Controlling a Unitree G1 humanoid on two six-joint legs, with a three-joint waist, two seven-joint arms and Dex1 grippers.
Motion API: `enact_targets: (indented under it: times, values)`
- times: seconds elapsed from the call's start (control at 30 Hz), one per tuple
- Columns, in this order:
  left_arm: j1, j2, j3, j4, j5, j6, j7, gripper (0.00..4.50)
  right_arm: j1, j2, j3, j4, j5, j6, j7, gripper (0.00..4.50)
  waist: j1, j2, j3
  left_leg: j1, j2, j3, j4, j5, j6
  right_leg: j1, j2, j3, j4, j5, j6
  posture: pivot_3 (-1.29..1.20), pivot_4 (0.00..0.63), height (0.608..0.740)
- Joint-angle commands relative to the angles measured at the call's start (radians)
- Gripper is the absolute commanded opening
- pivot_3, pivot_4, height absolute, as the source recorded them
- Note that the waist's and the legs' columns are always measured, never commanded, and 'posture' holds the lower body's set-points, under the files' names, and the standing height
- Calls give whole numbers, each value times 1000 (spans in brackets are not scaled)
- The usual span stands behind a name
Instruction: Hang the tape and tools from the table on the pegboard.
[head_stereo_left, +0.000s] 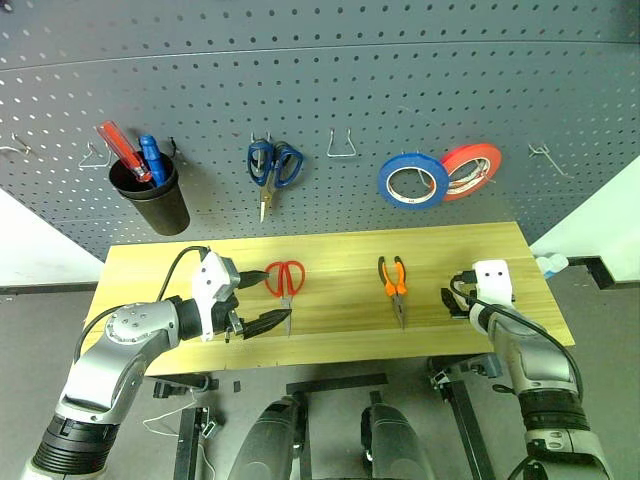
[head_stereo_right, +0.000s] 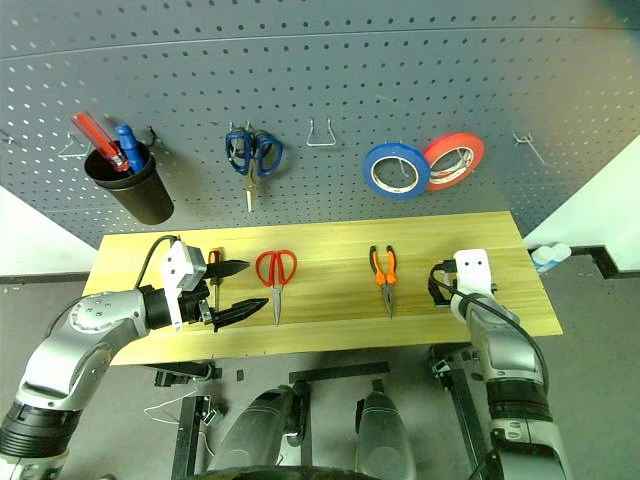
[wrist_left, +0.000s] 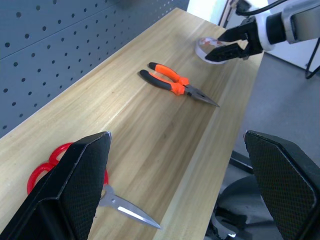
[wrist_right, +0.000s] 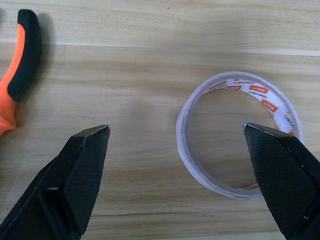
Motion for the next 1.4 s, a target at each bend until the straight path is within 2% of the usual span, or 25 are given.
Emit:
enact_targets:
  times: [0.03,0.67,1.17,1.3,1.4]
  values:
    - [5,7,5,-41,-14,4,-4,4437,-7,2,4,1,-10,1,5,4500,0,0,0,0,0,0,0,0,0,0,0,0,0,0,0,35,257,740]
    - [29,20,21,-81,-30,38,-8,4437,9,19,35,13,-5,41,36,4500,1,-1,11,0,0,0,0,0,0,-1,0,0,0,0,0,44,271,740]
    - [28,35,24,-87,-44,49,-11,4437,-30,12,28,94,6,15,84,4500,1,-1,11,0,0,0,0,0,-1,-1,0,0,0,0,0,53,240,740]
    - [25,36,29,-92,-45,52,-7,4500,-26,13,26,97,5,11,91,3608,1,-1,11,0,0,0,0,0,-1,-1,1,0,0,0,0,64,238,740]
    - [34,38,36,-100,-47,52,-4,4500,-27,16,28,101,4,5,96,2579,1,-1,11,0,0,0,0,0,-1,-1,1,0,0,0,0,68,236,740]
